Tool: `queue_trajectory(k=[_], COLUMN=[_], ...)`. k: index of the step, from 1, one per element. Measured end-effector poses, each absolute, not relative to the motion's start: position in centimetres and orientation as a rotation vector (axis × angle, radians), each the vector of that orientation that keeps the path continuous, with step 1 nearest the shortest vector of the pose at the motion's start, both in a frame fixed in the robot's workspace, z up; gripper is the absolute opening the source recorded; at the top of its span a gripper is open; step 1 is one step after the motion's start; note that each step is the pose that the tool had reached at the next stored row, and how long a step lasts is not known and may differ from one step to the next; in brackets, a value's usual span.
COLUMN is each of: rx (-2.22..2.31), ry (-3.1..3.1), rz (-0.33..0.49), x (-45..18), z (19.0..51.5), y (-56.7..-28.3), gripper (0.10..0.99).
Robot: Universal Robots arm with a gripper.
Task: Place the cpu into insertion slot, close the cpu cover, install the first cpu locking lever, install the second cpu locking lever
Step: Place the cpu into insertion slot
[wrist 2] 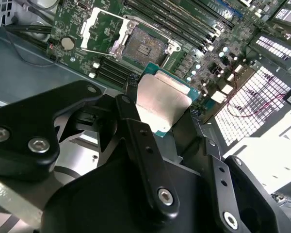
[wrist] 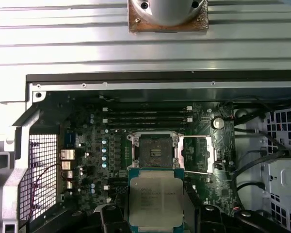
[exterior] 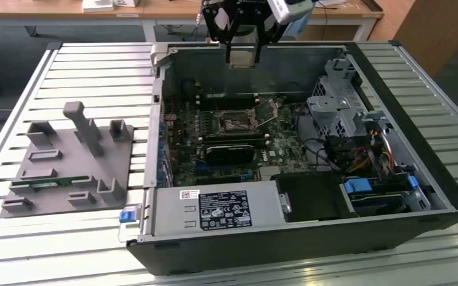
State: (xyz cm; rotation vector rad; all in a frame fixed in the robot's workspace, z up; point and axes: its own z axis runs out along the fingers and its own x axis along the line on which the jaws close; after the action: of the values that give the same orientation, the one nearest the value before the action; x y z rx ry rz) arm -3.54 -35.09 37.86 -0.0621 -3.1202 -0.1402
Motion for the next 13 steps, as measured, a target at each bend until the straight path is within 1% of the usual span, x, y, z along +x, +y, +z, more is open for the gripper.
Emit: queue_trajectory(k=[13], rx=[-0.295], ry=[-3.114], rz=[-0.142], x=[-3.54], z=[37.73], y=[-35.09], gripper=[0.537])
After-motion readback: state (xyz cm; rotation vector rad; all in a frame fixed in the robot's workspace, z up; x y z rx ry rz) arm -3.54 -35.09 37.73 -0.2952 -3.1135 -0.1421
